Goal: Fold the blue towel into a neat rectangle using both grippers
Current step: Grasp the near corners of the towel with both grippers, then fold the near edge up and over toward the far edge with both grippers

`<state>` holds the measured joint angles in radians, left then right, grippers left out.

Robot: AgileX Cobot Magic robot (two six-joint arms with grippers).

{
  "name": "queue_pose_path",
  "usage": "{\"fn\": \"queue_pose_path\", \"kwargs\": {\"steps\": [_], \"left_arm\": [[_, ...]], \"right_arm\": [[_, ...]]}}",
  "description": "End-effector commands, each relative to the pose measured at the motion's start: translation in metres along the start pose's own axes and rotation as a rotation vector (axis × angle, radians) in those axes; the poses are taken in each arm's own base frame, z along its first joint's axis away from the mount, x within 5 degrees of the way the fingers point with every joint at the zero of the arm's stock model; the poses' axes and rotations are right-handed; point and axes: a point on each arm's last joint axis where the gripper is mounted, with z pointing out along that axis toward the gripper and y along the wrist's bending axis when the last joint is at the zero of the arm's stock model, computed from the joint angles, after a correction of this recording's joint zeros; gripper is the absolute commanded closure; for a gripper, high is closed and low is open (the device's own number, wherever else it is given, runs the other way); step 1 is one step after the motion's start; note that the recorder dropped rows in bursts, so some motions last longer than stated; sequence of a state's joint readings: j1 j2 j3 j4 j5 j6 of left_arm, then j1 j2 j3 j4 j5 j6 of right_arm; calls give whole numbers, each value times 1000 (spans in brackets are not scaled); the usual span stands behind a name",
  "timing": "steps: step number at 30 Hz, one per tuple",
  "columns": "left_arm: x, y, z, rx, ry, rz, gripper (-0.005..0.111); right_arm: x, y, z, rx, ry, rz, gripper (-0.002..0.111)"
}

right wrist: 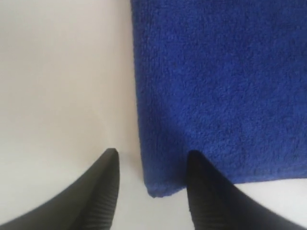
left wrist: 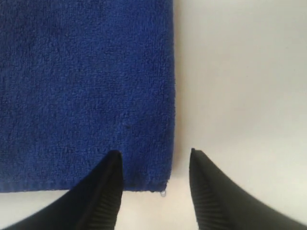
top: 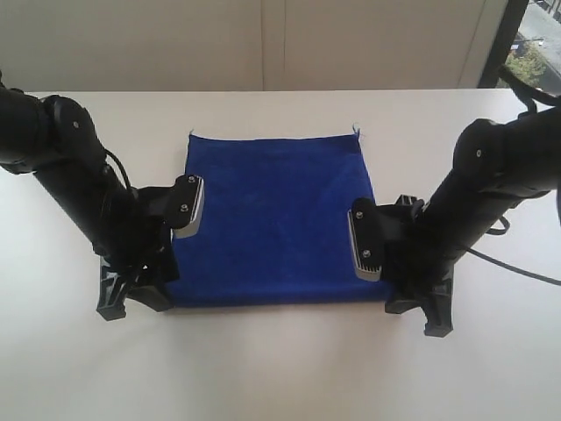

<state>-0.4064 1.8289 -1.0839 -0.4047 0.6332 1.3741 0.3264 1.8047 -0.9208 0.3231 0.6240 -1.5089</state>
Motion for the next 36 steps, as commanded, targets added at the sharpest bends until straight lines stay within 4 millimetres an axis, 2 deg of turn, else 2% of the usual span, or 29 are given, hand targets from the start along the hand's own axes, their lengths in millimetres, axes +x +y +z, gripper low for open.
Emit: {"fn": "queue_pose_path", "kwargs": {"steps": [1, 7, 12, 15, 23, 28, 36], "left_arm": [[0, -4, 10, 56, -16, -13, 57], [3, -2, 20, 78, -5, -25, 60], [4, -2, 22, 80, 0, -24, 88], [4, -2, 22, 80, 0, -24, 105], [3, -3, 18, 90, -3, -18, 107], [-3, -13, -1, 133, -20, -6, 107], [-9, -33, -27, 238, -34, 30, 107]], "right_arm": [[2, 2, 9, -29, 11, -13, 65], [4, 3, 16, -52, 19, -9, 71], [4, 3, 16, -53, 19, -9, 88], [4, 3, 16, -53, 19, -9, 93], [2, 2, 9, -30, 12, -11, 99], [-3, 3, -13, 11, -12, -15, 99], [-10, 24, -47, -103, -54, 15, 99]]}}
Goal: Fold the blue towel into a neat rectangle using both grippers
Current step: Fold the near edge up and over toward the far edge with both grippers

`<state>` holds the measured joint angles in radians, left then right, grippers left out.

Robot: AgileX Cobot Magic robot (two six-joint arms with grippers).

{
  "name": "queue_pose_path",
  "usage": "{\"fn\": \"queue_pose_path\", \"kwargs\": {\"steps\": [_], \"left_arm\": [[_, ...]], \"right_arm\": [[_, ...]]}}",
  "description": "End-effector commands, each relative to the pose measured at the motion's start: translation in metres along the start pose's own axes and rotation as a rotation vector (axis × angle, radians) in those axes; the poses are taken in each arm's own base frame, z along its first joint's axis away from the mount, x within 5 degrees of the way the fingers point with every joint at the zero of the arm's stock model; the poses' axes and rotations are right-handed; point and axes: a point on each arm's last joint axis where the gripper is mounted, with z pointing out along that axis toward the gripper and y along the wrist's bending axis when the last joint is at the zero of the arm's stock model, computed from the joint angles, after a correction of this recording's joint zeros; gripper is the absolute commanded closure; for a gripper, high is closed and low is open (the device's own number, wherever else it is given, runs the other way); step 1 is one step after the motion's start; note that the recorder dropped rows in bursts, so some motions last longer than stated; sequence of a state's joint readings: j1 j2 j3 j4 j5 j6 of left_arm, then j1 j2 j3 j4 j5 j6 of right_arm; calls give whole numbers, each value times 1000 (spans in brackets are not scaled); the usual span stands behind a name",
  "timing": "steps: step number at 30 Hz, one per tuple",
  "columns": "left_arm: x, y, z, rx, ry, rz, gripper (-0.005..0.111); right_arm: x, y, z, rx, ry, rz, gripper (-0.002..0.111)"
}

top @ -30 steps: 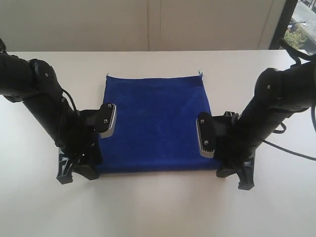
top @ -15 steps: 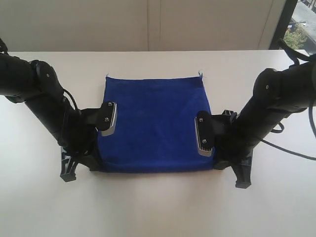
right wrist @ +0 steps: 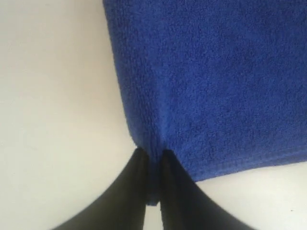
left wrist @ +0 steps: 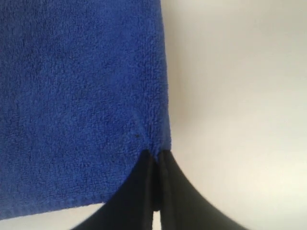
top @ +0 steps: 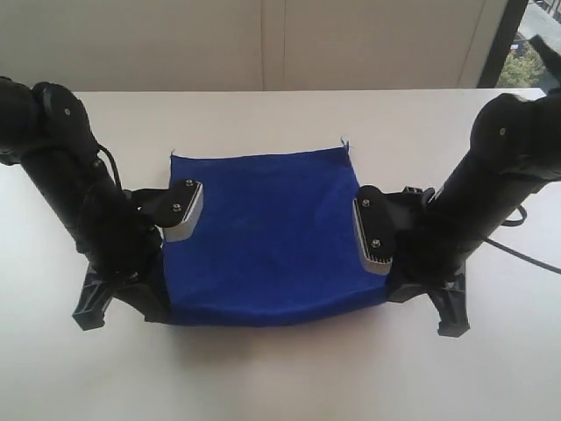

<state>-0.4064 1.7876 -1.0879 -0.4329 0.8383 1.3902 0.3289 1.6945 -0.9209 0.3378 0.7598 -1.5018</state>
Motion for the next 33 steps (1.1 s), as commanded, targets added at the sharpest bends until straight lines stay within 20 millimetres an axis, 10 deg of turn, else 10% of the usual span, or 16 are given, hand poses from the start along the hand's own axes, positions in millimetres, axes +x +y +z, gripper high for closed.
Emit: {"fn": "queue_pose_path", "kwargs": {"steps": [1, 18, 33], "left_arm": [[-4, -17, -12, 88, -5, 16, 107], [-7, -31, -23, 218, 12, -59, 107], [-17, 18, -56, -247, 61, -241, 107]], "right_arm": [[-4, 16, -17, -86, -25, 26, 99], [-20, 26, -33, -64, -58, 43, 106], [-25, -21, -44, 473, -137, 105, 106]]}}
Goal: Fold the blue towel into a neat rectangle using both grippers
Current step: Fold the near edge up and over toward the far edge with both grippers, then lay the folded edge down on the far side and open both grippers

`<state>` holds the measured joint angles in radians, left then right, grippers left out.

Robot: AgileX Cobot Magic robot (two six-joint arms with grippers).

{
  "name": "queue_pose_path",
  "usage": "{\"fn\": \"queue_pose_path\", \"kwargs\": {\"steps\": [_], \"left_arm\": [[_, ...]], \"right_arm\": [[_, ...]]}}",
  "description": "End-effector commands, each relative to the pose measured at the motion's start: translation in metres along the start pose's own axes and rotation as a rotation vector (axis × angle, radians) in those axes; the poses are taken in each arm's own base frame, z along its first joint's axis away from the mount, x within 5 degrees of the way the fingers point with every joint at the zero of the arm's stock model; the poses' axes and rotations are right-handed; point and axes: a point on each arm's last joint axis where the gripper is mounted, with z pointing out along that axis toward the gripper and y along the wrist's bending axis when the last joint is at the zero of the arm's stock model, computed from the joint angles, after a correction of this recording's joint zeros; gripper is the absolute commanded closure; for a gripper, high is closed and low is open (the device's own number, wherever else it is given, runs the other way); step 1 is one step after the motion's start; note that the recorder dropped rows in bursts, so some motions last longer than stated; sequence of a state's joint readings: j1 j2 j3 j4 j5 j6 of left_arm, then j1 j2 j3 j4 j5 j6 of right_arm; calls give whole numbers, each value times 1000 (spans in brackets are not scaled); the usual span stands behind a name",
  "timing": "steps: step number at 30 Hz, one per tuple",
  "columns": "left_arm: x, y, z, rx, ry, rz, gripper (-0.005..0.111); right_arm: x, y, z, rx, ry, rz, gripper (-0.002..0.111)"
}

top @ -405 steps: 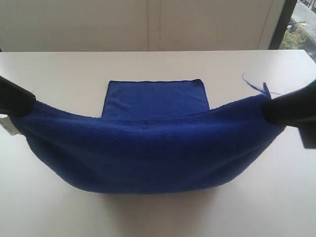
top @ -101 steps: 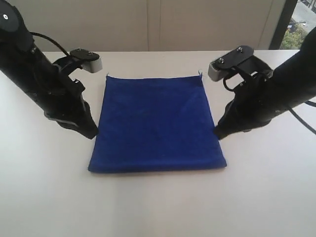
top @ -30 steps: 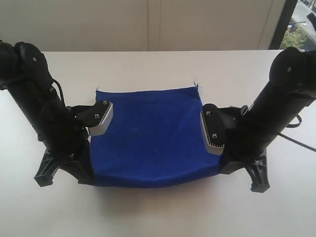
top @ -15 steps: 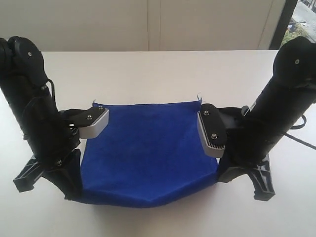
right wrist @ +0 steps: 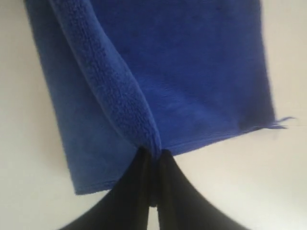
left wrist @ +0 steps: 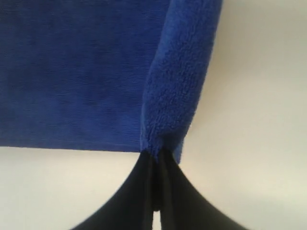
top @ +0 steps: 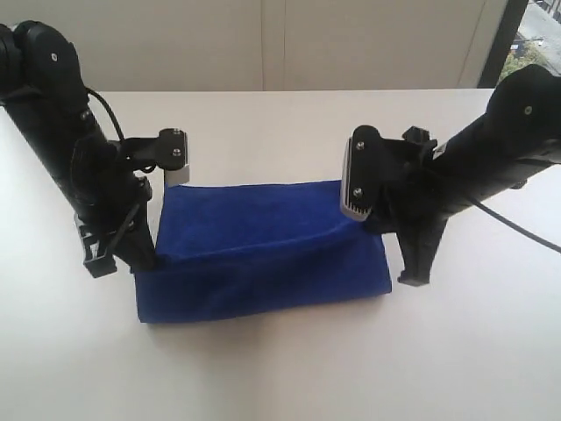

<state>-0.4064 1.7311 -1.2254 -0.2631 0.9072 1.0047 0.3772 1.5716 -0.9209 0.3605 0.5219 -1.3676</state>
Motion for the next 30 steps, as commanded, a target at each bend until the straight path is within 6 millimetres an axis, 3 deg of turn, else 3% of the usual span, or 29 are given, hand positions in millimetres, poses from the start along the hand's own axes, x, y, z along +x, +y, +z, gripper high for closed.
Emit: {"fn": "queue_pose_path", "kwargs": {"steps": [1, 7, 19, 30], "left_arm": [[-9, 13, -12, -149, -51, -11, 107], [-18, 31, -19, -353, -143, -1, 107], [-22, 49, -27, -558, -206, 19, 107], [-4, 75, 6, -524, -161, -70, 107]], "right_arm": [[-3, -16, -4, 193, -44, 22, 106], [-5, -32, -2, 361, -73, 24, 106], [-1, -50, 36, 450, -58, 46, 106], [7, -59, 71, 507, -45, 91, 106]]}}
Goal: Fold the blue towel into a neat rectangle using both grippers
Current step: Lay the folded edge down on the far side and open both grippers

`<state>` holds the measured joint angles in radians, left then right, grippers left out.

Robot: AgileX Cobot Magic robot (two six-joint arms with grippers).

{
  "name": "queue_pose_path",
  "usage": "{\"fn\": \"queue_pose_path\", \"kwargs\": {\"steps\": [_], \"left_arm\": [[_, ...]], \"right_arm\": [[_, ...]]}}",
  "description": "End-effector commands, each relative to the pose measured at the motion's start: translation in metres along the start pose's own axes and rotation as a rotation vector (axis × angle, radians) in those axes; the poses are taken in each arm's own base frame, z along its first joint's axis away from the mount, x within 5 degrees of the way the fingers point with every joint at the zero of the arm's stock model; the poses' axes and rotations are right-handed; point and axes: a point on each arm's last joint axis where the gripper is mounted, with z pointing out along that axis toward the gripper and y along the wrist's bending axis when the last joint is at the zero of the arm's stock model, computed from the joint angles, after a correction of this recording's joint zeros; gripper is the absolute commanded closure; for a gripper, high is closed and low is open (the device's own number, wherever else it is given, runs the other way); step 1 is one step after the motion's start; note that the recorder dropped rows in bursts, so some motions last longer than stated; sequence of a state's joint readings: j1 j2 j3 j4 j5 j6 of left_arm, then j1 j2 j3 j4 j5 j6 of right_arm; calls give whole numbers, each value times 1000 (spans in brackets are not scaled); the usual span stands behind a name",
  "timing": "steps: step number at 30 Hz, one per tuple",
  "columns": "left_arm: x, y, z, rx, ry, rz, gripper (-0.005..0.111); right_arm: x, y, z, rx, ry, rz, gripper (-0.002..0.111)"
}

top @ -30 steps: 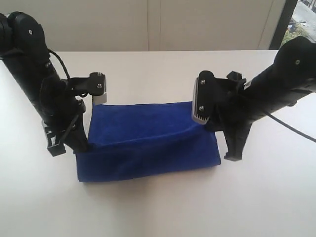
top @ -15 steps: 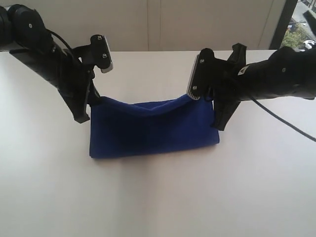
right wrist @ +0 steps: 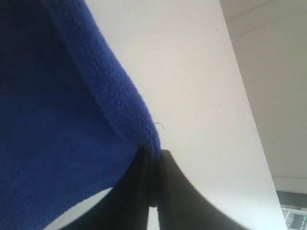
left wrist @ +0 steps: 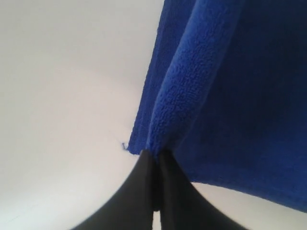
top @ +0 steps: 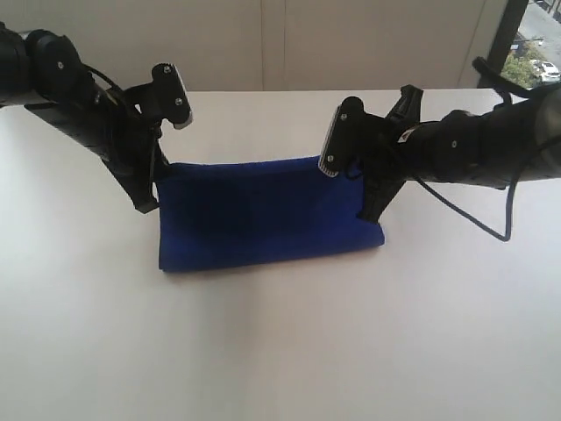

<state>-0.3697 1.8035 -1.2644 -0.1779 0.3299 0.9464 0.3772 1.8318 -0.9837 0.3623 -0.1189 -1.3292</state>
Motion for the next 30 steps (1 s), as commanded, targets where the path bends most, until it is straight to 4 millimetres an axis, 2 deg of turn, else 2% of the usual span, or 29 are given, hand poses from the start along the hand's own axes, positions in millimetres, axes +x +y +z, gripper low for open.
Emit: {"fn": "queue_pose_path", "kwargs": {"steps": [1, 12, 14, 16, 18, 22, 26, 30], "left_arm": [[6, 2, 13, 8, 16, -30, 107], [9, 2, 24, 2, 20, -35, 107], [9, 2, 25, 2, 20, -39, 107], [9, 2, 25, 2, 20, -49, 106], [9, 2, 25, 2, 20, -49, 101], [9, 2, 25, -2, 18, -49, 80], [8, 3, 25, -13, 12, -49, 60], [8, 4, 25, -22, 8, -53, 58]], "right_arm": [[3, 0, 10, 50, -1, 37, 106], [9, 8, 23, 59, 14, 50, 105], [9, 7, 23, 69, 12, 49, 102], [9, 6, 23, 78, 9, 49, 94], [9, 6, 23, 82, 8, 49, 80], [9, 5, 23, 85, 7, 49, 57], [9, 5, 23, 89, 6, 49, 54], [9, 5, 23, 92, 6, 53, 54]]}}
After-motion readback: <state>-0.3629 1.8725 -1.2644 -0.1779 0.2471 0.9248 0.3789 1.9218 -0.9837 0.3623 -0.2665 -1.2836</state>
